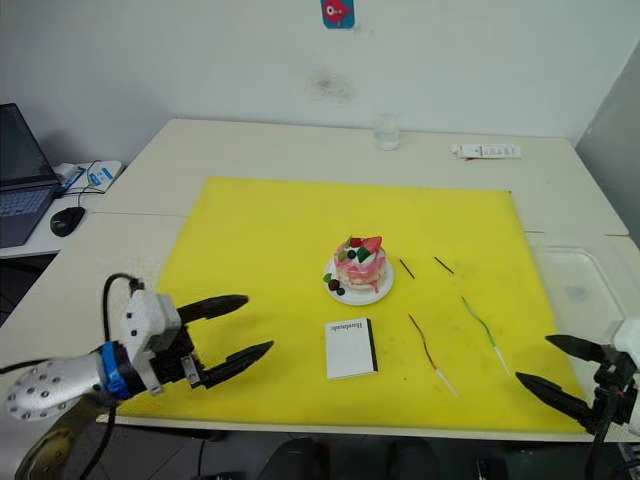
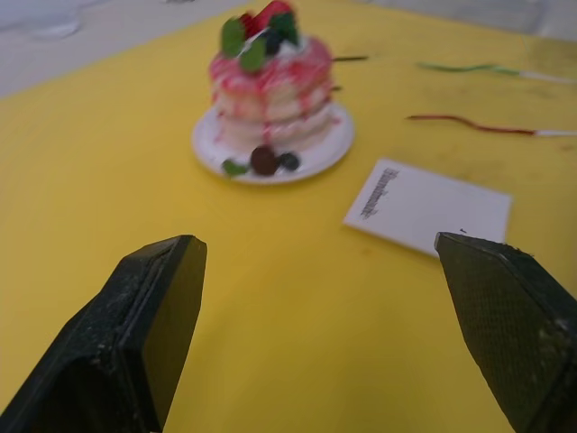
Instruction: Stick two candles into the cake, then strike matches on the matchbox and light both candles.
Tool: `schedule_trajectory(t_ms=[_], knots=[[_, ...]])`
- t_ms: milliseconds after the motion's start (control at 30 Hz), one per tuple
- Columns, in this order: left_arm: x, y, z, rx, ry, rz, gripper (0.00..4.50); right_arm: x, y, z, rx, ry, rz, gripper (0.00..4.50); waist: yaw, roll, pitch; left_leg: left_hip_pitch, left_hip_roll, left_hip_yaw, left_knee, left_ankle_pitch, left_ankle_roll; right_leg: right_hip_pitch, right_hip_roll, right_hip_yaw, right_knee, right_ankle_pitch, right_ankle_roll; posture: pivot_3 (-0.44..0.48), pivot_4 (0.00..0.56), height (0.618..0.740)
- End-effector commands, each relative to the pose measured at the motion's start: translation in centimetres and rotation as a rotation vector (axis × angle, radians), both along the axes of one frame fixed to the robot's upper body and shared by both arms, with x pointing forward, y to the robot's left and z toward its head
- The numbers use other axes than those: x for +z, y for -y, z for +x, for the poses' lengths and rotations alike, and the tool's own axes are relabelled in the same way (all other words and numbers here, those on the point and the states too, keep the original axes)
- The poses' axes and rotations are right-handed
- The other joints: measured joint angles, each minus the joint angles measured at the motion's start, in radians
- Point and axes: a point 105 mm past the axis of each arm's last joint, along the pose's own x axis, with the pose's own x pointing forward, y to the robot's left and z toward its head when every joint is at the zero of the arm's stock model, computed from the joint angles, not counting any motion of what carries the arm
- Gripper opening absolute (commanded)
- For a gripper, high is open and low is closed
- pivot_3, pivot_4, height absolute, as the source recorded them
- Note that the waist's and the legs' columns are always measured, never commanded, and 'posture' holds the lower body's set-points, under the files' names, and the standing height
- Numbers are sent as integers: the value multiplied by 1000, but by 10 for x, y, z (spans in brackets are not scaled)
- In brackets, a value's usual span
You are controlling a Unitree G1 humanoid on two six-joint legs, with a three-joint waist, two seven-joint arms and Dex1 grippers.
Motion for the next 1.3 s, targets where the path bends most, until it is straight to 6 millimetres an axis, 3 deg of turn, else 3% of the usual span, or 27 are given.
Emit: schedule_trajectory(t_ms=[33, 200, 500, 700, 1100, 1300], knots=[[20, 31, -6, -231, 53, -17, 4500, 8, -15, 5, 32, 23, -27, 4457, 2, 0, 0, 0, 0, 0, 0, 0, 0, 0, 0, 0, 0, 0, 0, 0, 150, 740], [31, 57, -4, -388, 107, -6, 4500, 3, -19, 13, -24, 18, -106, 4457, 1, 0, 0, -1, 0, 0, 0, 0, 0, 0, 3, 1, 0, 0, 1, 0, 150, 740], [34, 80, -6, -462, 134, -44, 4500, 5, -26, 25, -116, -18, -148, 4457, -1, 0, 0, 1, 2, 0, 0, 1, -2, 0, 9, 4, 0, 0, 1, 0, 150, 740], [30, 80, 2, -411, 124, -58, 4500, -13, -32, 28, -136, -32, -160, 4457, -1, 0, 0, 0, 2, 0, 0, 1, -2, -1, 9, 4, 0, 0, 1, 0, 150, 740], [21, 75, 0, -379, 112, -52, 4500, -40, -29, 40, -250, -58, -166, 4457, -2, 0, 0, 0, 2, 0, 0, 1, -2, -1, 9, 5, 0, 0, 2, 0, 150, 740], [18, 74, -1, -374, 111, -53, 4500, -42, -28, 47, -264, -46, -151, 4457, -4, 0, 0, 1, 2, 0, 0, 1, -2, -1, 9, 5, 0, 1, 2, 0, 150, 740]])
